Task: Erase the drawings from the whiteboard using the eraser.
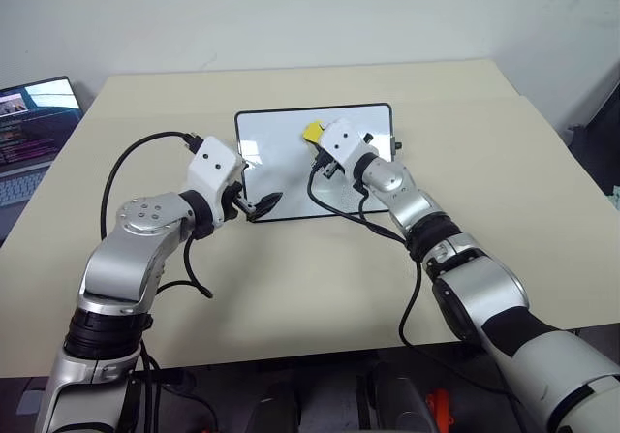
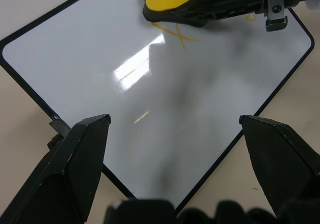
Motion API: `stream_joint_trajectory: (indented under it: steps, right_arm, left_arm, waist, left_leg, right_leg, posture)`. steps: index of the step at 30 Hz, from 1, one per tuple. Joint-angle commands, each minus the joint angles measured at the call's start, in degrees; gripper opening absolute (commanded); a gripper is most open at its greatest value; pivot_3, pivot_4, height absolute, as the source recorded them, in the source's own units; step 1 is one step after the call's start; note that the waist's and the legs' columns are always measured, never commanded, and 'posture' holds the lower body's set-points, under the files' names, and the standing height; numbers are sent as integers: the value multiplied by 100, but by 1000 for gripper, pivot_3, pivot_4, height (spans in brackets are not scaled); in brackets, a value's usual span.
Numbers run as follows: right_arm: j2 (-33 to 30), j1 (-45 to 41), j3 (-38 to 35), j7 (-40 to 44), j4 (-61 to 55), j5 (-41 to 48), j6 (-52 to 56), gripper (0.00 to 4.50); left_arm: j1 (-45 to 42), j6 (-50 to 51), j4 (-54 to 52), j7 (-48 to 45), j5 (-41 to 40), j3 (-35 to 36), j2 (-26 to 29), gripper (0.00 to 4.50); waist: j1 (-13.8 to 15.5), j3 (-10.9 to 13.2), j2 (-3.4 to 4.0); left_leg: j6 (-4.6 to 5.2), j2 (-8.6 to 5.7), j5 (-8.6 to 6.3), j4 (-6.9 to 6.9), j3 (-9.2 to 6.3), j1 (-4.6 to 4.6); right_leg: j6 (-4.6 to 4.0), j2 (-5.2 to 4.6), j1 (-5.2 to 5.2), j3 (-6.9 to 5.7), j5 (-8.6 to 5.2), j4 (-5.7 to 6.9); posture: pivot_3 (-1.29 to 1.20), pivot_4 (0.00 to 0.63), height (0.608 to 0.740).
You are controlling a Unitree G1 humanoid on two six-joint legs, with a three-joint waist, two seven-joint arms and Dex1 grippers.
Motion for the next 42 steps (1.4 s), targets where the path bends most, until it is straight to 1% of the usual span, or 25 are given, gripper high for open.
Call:
stream_joint_trajectory:
  steps: [1, 8, 16, 19, 21, 25, 30, 35, 39, 42]
  right_arm:
    - [50, -53, -8, -104, 125, -45, -110, 964]
    - [208, 184, 129, -112, 407, -190, -111, 964]
    - [430, 615, 190, 502, 523, -192, 51, 964]
    - [443, 664, 177, 629, 453, -173, 64, 964]
    - [428, 685, 192, 653, 418, -183, 61, 964]
    - [335, 543, 79, 284, 406, -170, 40, 964]
    - [144, 202, -118, -370, 521, -115, 132, 964]
    - [0, -48, -299, -879, 671, -55, 291, 963]
    - [-68, -174, -425, -1148, 734, 12, 427, 962]
    - [-51, -175, -404, -1152, 746, 9, 419, 961]
  left_arm:
    - [10, 2, -267, 34, 7, 197, 117, 4500]
    - [-28, -13, -216, 14, 6, 195, 124, 4500]
    - [16, -19, -221, 39, -14, 217, 83, 4500]
    - [25, -23, -204, 5, -6, 174, 100, 4500]
    - [-30, -27, -170, -12, -4, 154, 103, 4500]
    - [-116, -29, -130, -34, -2, 139, 110, 4500]
    - [-78, -47, -131, -41, 10, 125, 105, 4500]
    - [-88, -32, -156, -35, 5, 92, 75, 4500]
    - [-88, -40, -153, -46, 3, 78, 73, 4500]
    - [-107, -37, -150, -51, 5, 61, 72, 4500]
  waist:
    - [-1, 0, 0]
    - [-5, -2, -2]
    - [-22, -16, -7]
    - [-20, -15, -6]
    - [-14, -15, -7]
    - [-10, -15, -7]
    - [0, -13, -6]
    - [74, -13, -6]
    - [90, -13, -6]
    - [95, -13, -6]
  left_leg:
    - [0, 0, 0, -1, 0, 7]
    - [0, 2, 0, -1, 4, 22]
    - [1, 9, 2, 2, 11, 46]
    - [7, 17, 8, 3, 11, 80]
    - [7, 24, 8, 0, 9, 127]
    - [9, 25, 9, 2, 7, 135]
    - [9, 25, 11, 2, 5, 130]
    - [10, 25, 11, 0, 1, 124]
    - [10, 25, 11, -10, 2, 121]
    - [10, 25, 11, -12, 2, 119]
  right_leg:
    - [0, 1, 5, 1, 0, 0]
    - [-1, 4, 12, 9, -1, 8]
    - [-1, 15, 27, 19, 0, 16]
    - [9, 25, 63, 19, -4, 16]
    - [10, 33, 111, 19, -7, 12]
    - [11, 35, 119, 19, -6, 14]
    - [9, 36, 115, 19, -5, 14]
    - [8, 36, 114, 17, -5, 5]
    - [8, 36, 111, 17, -6, -6]
    - [8, 35, 110, 17, -6, -9]
  posture:
    - [0, 150, 740]
    - [0, 150, 740]
    - [0, 150, 740]
    - [0, 150, 740]
    - [0, 150, 740]
    - [0, 150, 740]
    - [0, 150, 740]
    - [0, 150, 740]
    - [0, 150, 740]
    - [0, 150, 740]
